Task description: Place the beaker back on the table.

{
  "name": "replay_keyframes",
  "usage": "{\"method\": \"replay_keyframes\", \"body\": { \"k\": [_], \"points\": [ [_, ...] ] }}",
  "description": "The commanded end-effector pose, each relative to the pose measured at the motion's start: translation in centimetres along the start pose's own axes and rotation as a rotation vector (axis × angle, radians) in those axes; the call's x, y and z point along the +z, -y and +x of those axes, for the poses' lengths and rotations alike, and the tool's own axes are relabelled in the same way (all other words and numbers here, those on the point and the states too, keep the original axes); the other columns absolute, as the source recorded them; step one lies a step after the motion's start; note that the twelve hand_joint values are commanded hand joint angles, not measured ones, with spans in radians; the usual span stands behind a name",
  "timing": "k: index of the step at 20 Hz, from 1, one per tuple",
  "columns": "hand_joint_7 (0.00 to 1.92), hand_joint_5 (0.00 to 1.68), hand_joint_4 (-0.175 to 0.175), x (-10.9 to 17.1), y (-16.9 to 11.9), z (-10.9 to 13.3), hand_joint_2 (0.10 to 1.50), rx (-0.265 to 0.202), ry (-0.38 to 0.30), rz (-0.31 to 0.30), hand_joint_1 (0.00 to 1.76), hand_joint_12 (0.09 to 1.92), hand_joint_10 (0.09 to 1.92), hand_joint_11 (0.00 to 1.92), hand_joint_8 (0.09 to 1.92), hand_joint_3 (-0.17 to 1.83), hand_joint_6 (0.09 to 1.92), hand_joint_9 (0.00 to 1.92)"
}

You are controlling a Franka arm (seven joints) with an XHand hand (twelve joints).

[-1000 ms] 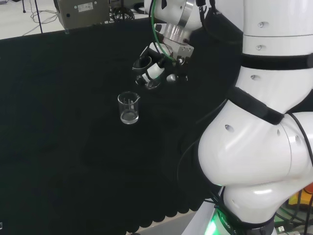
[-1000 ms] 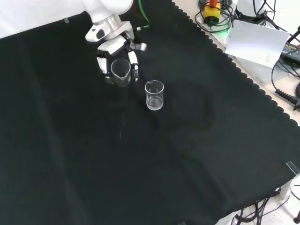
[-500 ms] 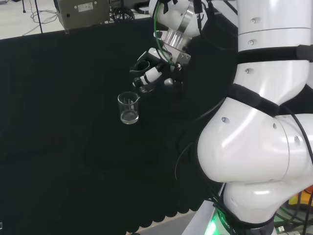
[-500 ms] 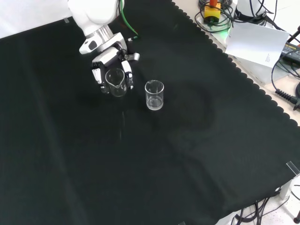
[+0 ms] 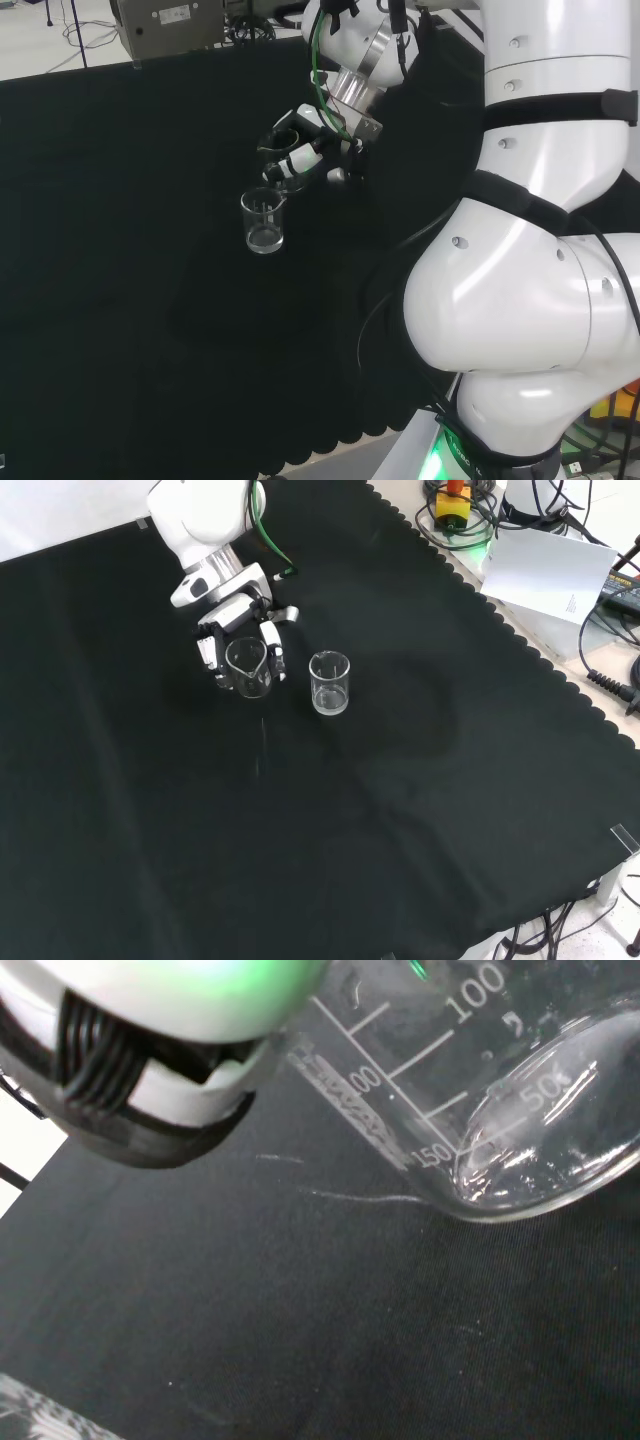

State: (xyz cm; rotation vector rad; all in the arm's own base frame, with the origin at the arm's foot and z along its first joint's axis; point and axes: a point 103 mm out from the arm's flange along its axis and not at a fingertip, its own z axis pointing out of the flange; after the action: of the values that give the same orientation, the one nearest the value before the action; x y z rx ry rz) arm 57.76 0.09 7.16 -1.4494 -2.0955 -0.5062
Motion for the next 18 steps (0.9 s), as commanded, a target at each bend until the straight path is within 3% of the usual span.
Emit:
{"method": "replay_keyframes", "body": {
  "k": [1,3,6,11,18],
  "points": [
    [1.27,1.3,-0.175,0.7,-0.7,-0.4,0.83,-0.004,0.024,-0.001,1.42,0.67,0.09,1.26,0.7,0.27,0.47,1.49],
    [1.36,1.28,-0.175,0.5,-0.6,-0.8,0.66,-0.003,0.02,-0.003,1.43,0.69,0.09,1.26,0.64,0.56,0.62,1.54],
    [1.4,1.27,-0.175,0.5,-0.4,-1.1,0.56,-0.003,0.015,-0.015,1.44,0.7,0.09,1.26,0.62,0.72,0.7,1.56],
    [1.36,1.27,-0.175,1.0,-0.7,-1.4,0.55,-0.002,-0.002,-0.025,1.44,0.71,0.09,1.26,0.67,0.75,0.73,1.57],
    [1.3,1.25,-0.148,1.0,-0.5,-2.1,0.61,0.007,-0.005,-0.024,1.43,0.73,0.09,1.22,0.74,0.68,0.77,1.55]
  ]
}}
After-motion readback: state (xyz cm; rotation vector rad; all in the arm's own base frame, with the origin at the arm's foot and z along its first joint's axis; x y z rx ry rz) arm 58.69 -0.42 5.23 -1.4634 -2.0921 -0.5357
